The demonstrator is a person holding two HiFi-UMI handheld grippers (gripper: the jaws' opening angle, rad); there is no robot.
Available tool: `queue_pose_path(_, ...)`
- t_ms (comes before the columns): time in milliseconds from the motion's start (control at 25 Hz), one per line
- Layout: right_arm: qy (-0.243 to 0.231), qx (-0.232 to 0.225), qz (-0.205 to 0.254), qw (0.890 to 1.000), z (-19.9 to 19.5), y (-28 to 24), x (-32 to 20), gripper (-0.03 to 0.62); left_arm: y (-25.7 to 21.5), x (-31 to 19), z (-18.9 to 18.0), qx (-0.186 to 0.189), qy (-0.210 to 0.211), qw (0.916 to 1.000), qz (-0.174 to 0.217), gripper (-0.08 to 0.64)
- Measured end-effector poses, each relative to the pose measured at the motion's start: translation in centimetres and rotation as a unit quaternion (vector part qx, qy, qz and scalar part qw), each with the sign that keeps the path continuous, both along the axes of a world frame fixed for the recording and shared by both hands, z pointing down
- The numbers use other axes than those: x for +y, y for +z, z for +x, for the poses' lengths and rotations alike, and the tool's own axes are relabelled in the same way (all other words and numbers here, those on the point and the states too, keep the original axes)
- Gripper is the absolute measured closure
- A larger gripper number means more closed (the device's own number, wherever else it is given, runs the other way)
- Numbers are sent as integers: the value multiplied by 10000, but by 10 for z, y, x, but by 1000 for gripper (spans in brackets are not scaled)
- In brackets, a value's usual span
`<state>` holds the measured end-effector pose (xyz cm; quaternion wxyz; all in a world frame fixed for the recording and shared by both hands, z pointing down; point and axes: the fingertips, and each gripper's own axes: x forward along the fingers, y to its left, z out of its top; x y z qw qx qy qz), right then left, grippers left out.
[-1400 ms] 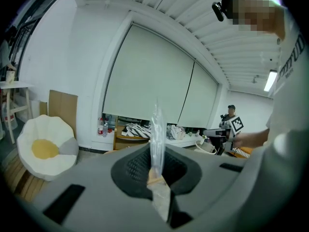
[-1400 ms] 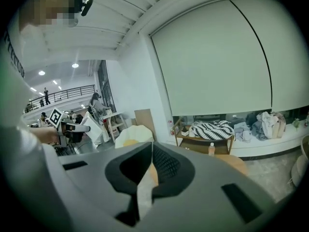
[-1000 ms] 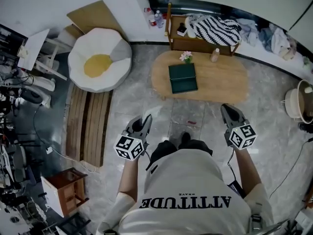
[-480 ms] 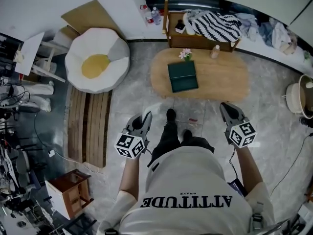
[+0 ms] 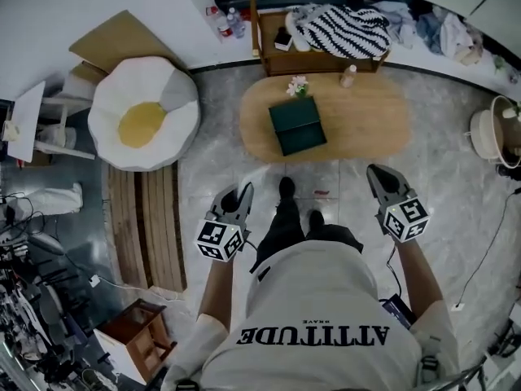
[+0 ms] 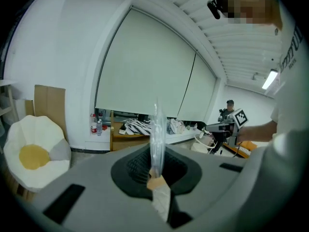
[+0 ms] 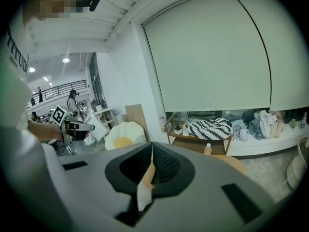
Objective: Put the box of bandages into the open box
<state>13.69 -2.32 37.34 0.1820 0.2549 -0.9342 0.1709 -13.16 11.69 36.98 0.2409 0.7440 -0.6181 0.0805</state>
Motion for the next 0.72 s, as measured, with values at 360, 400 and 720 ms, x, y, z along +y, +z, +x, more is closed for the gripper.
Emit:
queue_pose_path(360, 219, 268, -226, 9991, -56, 23, -22, 569, 47, -61, -44, 128, 638, 9972, -370, 526)
queue_pose_path(400, 233, 294, -264, 9989, -62, 27, -25, 569, 52, -68, -48, 152, 704, 9966, -413, 526)
queue_pose_path(720, 462, 511, -584, 9959, -91, 64, -47, 569, 113, -117, -65, 297, 1168, 9896, -790, 526)
